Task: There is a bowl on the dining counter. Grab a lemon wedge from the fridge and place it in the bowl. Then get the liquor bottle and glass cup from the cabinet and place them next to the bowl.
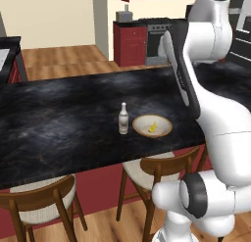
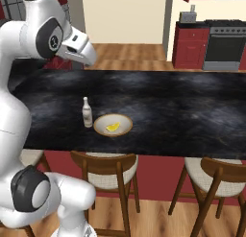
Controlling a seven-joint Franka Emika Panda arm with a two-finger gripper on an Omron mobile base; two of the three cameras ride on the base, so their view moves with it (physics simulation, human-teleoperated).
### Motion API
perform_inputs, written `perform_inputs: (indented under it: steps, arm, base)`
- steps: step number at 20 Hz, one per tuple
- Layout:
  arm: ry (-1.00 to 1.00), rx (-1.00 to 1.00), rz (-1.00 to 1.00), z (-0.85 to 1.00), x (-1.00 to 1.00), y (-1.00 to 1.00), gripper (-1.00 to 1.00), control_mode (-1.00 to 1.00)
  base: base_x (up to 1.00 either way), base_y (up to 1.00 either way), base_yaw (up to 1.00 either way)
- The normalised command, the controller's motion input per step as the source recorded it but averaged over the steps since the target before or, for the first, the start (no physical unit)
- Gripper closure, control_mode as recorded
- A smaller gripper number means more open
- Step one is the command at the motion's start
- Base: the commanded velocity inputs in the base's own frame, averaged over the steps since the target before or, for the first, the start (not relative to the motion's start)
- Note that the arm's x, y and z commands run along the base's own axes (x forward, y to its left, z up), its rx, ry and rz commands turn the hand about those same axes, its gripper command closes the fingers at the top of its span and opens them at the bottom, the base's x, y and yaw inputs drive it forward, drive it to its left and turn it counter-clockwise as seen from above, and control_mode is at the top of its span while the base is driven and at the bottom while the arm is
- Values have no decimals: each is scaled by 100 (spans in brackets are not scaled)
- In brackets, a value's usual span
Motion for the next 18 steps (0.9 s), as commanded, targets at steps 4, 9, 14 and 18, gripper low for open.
perform_inputs:
  steps: [4,9,14,18]
  arm:
    - [42,-9,0,-68,-41,-1,-100,-100]
    - [27,-7,0,-66,-20,0,-100,-100]
    - [5,-1,0,-56,-11,0,-100,-100]
    - [0,0,3,-33,-10,-13,-100,-100]
  base:
    - [0,0,0]
    - [0,0,0]
    - [0,0,0]
    - [0,0,0]
